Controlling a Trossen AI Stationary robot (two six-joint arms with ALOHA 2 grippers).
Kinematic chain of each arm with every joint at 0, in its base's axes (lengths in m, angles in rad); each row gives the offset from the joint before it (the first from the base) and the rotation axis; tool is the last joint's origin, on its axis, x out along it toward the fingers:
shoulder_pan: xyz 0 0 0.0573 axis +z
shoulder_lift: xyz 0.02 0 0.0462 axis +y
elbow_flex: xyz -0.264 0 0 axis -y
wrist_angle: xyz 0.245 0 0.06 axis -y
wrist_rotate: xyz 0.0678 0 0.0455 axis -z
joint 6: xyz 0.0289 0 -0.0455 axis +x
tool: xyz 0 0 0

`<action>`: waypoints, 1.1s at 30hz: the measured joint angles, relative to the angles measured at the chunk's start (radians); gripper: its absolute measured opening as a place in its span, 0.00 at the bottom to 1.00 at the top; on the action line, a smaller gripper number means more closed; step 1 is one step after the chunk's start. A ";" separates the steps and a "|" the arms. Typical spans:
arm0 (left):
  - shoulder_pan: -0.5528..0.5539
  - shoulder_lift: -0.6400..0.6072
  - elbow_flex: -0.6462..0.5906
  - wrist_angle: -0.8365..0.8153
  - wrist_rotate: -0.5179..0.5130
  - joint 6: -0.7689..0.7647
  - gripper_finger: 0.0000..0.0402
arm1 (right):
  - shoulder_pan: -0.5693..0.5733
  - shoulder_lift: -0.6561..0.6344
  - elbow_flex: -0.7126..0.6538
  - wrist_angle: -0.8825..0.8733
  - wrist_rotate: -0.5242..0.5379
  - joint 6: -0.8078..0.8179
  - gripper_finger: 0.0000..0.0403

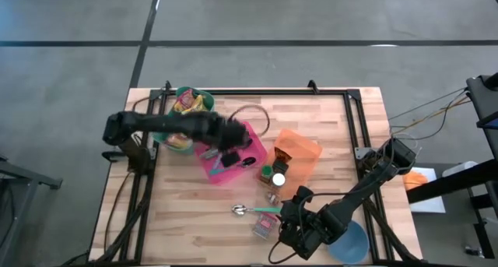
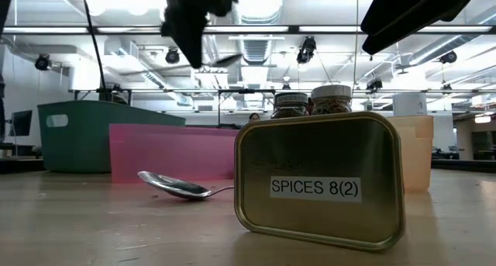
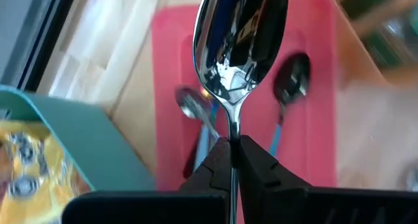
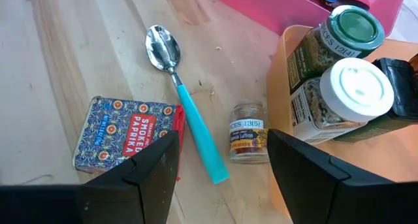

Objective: Pick & Place Food Item
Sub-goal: Put the silver spoon into the pink bin

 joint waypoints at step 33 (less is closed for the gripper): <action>0.196 0.001 -0.568 0.710 0.244 0.161 0.00 | -0.003 0.000 -0.002 0.002 0.002 0.005 0.57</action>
